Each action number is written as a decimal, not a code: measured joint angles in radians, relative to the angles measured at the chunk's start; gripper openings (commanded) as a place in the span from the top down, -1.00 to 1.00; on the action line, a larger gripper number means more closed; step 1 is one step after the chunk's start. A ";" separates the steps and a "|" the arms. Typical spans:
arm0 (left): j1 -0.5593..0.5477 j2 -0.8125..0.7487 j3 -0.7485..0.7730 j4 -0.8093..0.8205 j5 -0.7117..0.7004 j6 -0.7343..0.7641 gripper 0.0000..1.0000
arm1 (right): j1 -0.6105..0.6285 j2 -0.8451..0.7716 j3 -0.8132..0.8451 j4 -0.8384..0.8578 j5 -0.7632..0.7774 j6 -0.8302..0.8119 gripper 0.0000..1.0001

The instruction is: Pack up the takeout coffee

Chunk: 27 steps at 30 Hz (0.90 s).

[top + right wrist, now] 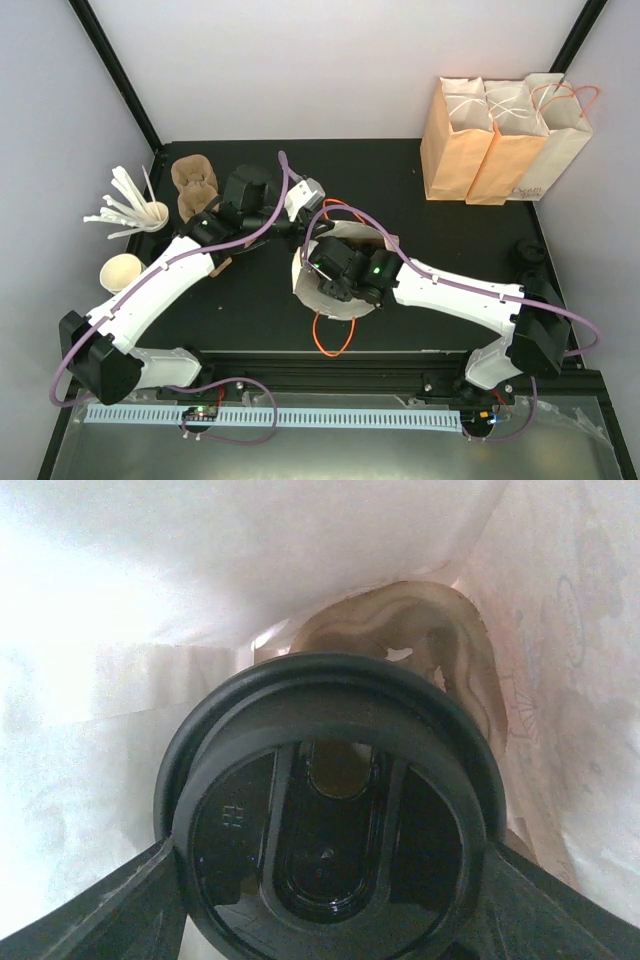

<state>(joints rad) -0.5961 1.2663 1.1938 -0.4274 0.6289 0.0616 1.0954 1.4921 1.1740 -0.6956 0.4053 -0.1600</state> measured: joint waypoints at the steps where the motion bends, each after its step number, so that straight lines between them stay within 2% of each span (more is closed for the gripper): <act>1: 0.000 0.002 0.000 0.000 0.000 0.000 0.97 | 0.000 0.000 -0.002 0.007 0.005 -0.003 -0.30; 16: -0.002 0.037 0.008 -0.008 0.001 -0.021 0.95 | 0.000 -0.003 -0.030 0.112 0.091 -0.078 -0.29; 27: -0.001 0.060 0.014 -0.006 0.027 -0.083 0.88 | -0.031 -0.001 -0.180 0.296 0.090 -0.135 -0.25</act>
<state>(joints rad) -0.5968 1.3262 1.2083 -0.4332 0.6559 -0.0212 1.0641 1.4914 0.9936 -0.3996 0.4953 -0.2955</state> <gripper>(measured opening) 0.041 0.739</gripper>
